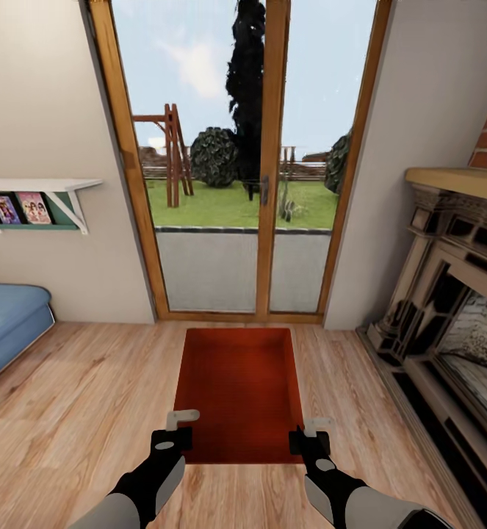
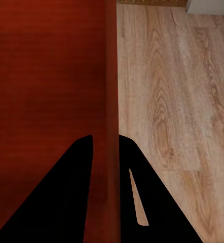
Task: Move the two storage containers from the living room to the garage. In the garage, place one container on the floor and stack the other container on top of it (either order is fine).
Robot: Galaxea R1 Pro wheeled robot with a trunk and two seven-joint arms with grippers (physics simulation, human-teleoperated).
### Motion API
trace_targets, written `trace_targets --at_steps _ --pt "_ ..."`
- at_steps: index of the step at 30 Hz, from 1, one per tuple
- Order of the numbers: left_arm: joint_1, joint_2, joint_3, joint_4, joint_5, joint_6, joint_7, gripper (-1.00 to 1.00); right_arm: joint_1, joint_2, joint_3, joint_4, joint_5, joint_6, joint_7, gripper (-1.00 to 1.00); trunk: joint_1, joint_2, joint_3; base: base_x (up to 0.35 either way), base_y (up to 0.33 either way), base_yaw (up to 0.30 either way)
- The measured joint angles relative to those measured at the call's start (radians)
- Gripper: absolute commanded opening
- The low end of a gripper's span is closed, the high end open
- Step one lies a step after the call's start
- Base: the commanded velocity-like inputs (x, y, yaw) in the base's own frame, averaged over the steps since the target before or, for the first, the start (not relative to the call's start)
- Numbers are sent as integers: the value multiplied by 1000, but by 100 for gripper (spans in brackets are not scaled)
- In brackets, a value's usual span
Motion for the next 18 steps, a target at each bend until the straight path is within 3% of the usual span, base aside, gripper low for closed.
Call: trace_targets --at_steps 18 --pt "0 1 -1 1 2 -2 0 -100 0 0 1 0 0 0 0 -100 0 0 29 0 0 0"
